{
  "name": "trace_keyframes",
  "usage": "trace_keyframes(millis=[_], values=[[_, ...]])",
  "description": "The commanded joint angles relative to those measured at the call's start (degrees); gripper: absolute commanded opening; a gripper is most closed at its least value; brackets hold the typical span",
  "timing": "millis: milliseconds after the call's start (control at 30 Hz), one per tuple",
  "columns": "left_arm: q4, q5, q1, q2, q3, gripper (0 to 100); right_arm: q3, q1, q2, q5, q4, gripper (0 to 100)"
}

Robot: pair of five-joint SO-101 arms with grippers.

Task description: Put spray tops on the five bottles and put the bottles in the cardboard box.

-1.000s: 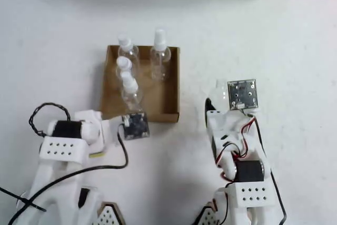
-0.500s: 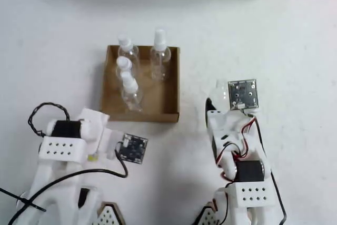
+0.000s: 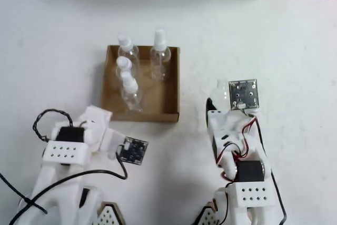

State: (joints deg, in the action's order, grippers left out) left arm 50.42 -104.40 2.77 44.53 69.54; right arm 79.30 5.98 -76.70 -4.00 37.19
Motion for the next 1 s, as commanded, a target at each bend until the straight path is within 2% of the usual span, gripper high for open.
trace_keyframes(millis=[0, 267, 433, 567, 667, 833, 967], values=[[-3.08, -0.7, -0.4, -2.24, -0.7, 29, -0.26, -0.4, -0.48, -0.53, -1.71, 1.5], [-2.55, -0.35, 0.66, -20.44, -10.46, 28, -0.26, -0.31, -0.48, -0.53, -1.71, 1.5], [-2.55, -0.26, 1.63, -23.96, -11.96, 28, -0.26, -0.13, -0.48, -0.53, -1.71, 1.5], [-1.93, -0.26, 1.63, -24.04, -11.6, 16, -0.26, 0.04, -0.48, -0.53, -1.8, 1.6], [2.73, -0.7, 2.59, -24.04, -12.22, 6, -0.26, 0.04, -0.48, -0.53, -1.8, 1.6], [11.25, -0.53, 3.38, -23.96, -14.33, 5, -0.26, 0.13, -0.48, -0.53, -1.8, 1.6], [21.71, -0.62, 4.79, -23.96, -18.37, 5, -0.26, 0.13, -0.48, -0.53, -1.8, 1.6]])
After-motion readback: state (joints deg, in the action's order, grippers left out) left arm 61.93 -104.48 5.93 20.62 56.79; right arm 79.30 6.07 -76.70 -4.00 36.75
